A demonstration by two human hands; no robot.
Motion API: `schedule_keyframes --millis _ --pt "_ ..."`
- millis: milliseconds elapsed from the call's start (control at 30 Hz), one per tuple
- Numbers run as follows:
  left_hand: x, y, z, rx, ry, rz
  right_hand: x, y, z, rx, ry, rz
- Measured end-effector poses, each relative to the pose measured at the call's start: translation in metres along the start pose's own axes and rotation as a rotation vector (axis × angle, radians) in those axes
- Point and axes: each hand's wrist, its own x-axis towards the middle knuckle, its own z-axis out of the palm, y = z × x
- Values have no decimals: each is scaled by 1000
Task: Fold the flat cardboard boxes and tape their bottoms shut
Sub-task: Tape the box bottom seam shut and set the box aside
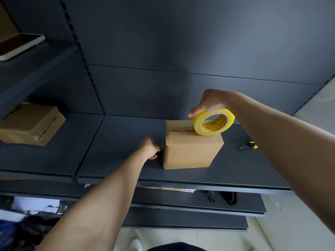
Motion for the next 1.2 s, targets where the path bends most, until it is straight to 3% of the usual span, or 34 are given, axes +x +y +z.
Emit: schedule_keyframes --millis 100,167,333,567,867,1100,1200 --pt "-3 22 -4 -215 71 53 1 0 0 3 -2 -3" --pt "-8 40 -6 -266 7 128 0 0 -1 9 -3 -5" --pt "-14 42 -1 -168 -83 195 0 0 0 1 7 -15" --pt "-20 58 13 -45 132 334 0 -1 1 -12 22 -21" --pt "-18 58 22 5 124 354 -1 9 -8 -41 1 1" --pt "-18 58 21 87 129 403 -5 34 -13 67 1 -2" --pt "-17 59 20 118 130 403 -8 51 -17 -20 9 38"
